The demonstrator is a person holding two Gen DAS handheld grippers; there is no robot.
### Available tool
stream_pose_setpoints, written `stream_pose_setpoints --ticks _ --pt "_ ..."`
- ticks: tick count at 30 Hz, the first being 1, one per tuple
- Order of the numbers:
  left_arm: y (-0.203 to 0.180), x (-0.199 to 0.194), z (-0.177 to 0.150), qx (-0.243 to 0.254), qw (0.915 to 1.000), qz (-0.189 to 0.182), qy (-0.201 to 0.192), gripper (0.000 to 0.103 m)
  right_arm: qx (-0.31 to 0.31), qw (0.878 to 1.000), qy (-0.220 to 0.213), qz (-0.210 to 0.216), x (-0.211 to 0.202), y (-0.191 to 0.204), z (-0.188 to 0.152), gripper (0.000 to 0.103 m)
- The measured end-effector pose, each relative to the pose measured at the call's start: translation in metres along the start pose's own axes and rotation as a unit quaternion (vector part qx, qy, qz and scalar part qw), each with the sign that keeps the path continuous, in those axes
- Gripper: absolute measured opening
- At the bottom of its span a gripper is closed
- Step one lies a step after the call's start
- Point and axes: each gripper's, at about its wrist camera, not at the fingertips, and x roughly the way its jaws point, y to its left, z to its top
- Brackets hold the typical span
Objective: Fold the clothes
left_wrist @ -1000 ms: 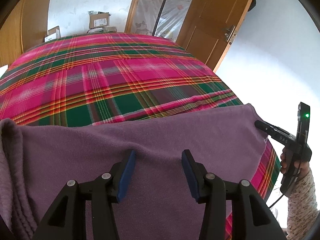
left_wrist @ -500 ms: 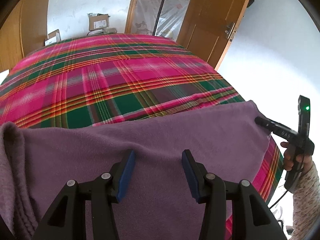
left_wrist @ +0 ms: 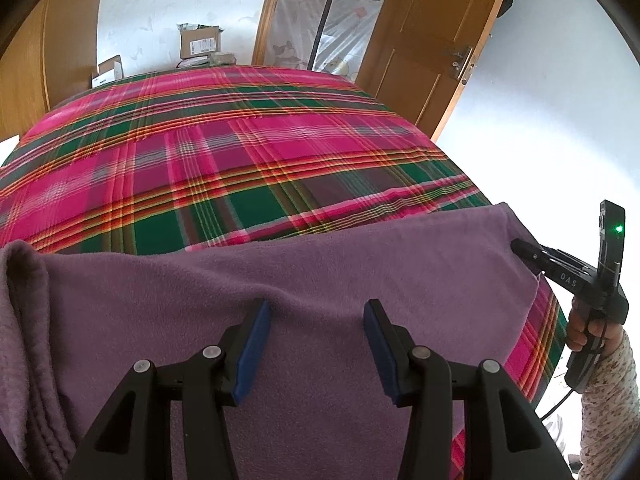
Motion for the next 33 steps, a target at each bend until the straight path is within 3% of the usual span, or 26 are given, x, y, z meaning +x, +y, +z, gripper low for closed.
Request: stream_pose_setpoints --ticks 3,20,25,30,33 --pt "0.000 0.000 0.000 -0.002 1.0000 -0.002 0.001 0.050 -0.003 1.000 -0.011 0.007 -0.005 0.000 0.000 0.007" --pt "0.000 -0.002 0.001 -0.016 0.9998 -0.002 0.012 0.050 0.013 1.000 -0.009 0.019 -0.004 -0.006 -0.001 0.007" --pt "-0.005 -0.005 0.000 -0.021 0.9991 -0.032 0.019 0.050 0.009 1.000 -0.009 0.010 -0.006 0.001 0.001 0.007" --pt "-0.023 -0.011 -0.006 0.005 0.9983 -0.057 0.012 0.050 0.018 0.999 -0.025 0.013 -0.020 0.002 0.008 0.007" --pt "-0.031 -0.005 -0.010 0.012 0.9976 -0.062 0.029 0.050 0.012 0.999 -0.040 0.012 -0.032 0.008 0.013 0.007"
